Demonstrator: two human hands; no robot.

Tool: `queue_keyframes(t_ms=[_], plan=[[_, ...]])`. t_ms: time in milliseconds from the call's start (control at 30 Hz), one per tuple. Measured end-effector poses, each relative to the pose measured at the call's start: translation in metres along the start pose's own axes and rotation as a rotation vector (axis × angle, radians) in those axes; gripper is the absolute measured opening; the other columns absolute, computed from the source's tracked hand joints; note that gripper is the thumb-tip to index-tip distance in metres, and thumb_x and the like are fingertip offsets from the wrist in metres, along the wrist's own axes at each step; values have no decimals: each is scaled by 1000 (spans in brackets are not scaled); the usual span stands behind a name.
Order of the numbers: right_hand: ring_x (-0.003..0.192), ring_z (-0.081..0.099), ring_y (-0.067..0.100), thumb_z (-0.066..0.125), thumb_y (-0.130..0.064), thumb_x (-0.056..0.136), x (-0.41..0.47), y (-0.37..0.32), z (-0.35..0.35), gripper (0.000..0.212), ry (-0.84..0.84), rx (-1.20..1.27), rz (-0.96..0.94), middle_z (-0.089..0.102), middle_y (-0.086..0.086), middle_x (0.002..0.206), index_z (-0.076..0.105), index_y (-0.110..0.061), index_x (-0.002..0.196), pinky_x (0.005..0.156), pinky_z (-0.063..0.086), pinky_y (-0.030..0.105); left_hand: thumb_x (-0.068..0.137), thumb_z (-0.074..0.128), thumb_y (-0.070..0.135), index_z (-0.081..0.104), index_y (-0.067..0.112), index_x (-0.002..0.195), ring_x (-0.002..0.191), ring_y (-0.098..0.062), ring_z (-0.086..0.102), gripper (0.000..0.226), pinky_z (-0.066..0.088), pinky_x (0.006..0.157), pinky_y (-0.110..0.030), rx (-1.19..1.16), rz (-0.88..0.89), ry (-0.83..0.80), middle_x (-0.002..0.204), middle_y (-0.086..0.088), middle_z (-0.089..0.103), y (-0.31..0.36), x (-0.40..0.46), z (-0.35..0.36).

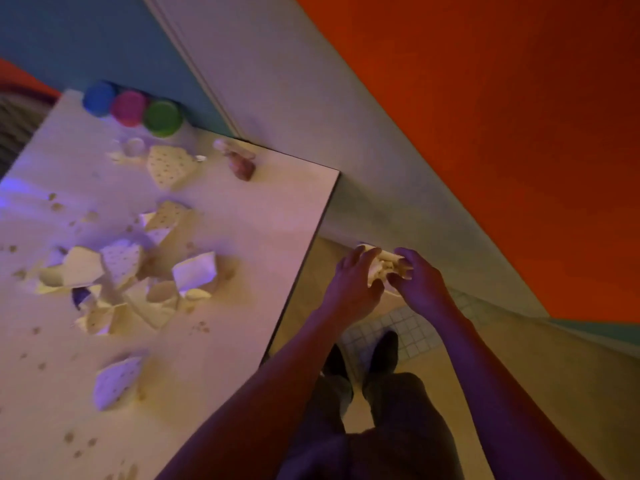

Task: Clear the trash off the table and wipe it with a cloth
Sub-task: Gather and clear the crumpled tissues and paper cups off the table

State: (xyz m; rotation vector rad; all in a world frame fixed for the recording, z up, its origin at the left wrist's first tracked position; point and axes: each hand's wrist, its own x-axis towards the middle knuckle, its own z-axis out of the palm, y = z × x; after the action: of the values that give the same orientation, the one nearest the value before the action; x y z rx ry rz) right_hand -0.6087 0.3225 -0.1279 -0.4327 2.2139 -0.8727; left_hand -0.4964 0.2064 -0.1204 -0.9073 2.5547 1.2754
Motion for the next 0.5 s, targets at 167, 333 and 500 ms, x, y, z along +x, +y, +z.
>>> queue_keyframes(t_ms=[167, 333, 500], plan=[[111, 63, 25, 70, -12, 87, -30, -53, -3, 48, 12, -44, -120, 64, 6, 126, 57, -21, 132, 91, 46, 30, 90, 63, 12, 43, 18, 149, 142, -30, 35, 63, 29, 115, -36, 12, 18, 145, 156, -11, 36, 6, -48, -58], [99, 62, 22, 65, -11, 90, -45, -97, 13, 44, -24, -89, -217, 63, 8, 125, 56, -17, 133, 83, 42, 26, 92, 61, 22, 37, 26, 152, 139, -36, 37, 65, 37, 112, -43, -35, -60, 242, 158, -8, 30, -16, -89, -95], [109, 61, 22, 63, -17, 91, -56, -146, 55, 46, -149, -153, -338, 59, 5, 128, 53, -26, 135, 90, 52, 38, 87, 58, 23, 45, 27, 147, 135, -37, 42, 61, 37, 112, -45, -77, -173, 402, 152, -10, 37, -52, -131, -125]])
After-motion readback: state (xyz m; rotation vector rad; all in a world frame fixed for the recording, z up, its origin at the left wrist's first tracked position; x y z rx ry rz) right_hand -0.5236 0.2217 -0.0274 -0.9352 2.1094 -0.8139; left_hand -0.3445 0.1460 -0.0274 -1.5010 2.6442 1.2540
